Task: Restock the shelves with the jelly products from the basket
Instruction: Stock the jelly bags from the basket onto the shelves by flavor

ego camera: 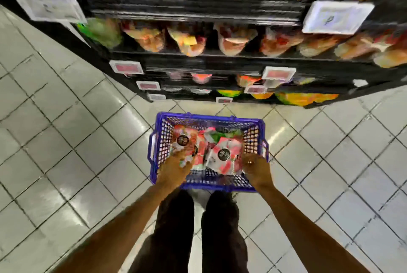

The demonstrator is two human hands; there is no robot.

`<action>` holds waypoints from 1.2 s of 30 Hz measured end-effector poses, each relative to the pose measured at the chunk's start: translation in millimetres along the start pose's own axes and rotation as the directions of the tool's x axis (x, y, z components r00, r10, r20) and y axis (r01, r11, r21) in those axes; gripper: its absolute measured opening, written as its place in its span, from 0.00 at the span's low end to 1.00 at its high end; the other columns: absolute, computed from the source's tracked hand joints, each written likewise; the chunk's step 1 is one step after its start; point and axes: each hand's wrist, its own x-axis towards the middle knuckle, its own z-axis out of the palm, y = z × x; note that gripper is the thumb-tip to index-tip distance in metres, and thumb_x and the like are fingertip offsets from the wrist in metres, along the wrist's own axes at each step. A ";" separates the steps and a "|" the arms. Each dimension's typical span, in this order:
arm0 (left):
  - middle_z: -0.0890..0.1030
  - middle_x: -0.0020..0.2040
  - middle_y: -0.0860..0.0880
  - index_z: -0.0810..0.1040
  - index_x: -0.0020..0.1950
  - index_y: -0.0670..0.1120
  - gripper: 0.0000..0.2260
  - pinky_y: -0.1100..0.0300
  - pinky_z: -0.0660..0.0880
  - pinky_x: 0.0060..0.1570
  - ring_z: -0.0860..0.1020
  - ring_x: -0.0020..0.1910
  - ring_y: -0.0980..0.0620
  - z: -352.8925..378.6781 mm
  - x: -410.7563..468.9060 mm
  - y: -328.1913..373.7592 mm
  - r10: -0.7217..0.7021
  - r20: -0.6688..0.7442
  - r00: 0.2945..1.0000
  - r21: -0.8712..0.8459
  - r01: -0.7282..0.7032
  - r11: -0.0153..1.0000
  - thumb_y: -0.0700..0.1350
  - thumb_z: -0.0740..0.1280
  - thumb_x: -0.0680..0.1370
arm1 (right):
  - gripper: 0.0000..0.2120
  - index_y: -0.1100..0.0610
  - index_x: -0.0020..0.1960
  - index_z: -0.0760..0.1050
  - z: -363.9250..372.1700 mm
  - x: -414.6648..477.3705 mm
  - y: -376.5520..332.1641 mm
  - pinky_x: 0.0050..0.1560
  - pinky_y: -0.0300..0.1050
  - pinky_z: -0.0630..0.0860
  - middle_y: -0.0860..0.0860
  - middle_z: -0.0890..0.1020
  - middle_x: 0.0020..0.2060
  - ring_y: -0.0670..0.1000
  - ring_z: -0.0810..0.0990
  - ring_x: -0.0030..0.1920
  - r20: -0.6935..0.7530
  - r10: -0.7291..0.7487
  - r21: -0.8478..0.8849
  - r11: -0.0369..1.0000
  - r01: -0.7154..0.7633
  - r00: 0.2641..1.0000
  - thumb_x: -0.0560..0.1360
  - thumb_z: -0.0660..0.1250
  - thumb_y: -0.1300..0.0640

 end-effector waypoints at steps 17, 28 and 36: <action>0.81 0.51 0.46 0.76 0.58 0.38 0.19 0.61 0.75 0.47 0.81 0.48 0.58 220.7 181.3 -161.4 -0.269 0.190 0.944 -0.248 0.311 0.918 0.36 0.76 0.70 | 0.13 0.62 0.60 0.77 165.7 232.4 173.5 0.39 0.40 0.69 0.61 0.83 0.52 0.60 0.82 0.49 -0.061 0.252 -0.050 0.966 -0.255 0.966 0.78 0.62 0.58; 0.84 0.52 0.46 0.76 0.65 0.42 0.31 0.54 0.81 0.50 0.83 0.48 0.50 246.1 218.8 -162.7 -0.412 0.261 0.873 -0.028 0.434 0.901 0.60 0.75 0.69 | 0.17 0.57 0.64 0.72 185.3 242.2 169.9 0.43 0.41 0.72 0.51 0.79 0.45 0.48 0.77 0.41 -0.011 0.324 0.532 0.803 -0.269 0.946 0.76 0.68 0.59; 0.82 0.52 0.51 0.75 0.57 0.47 0.25 0.71 0.75 0.32 0.80 0.43 0.58 205.1 194.8 -183.7 -0.396 0.273 0.877 -0.232 0.459 0.858 0.45 0.81 0.64 | 0.15 0.71 0.63 0.72 187.4 219.2 148.8 0.47 0.51 0.79 0.64 0.79 0.50 0.61 0.77 0.50 0.228 0.303 0.581 0.720 -0.379 0.925 0.78 0.56 0.71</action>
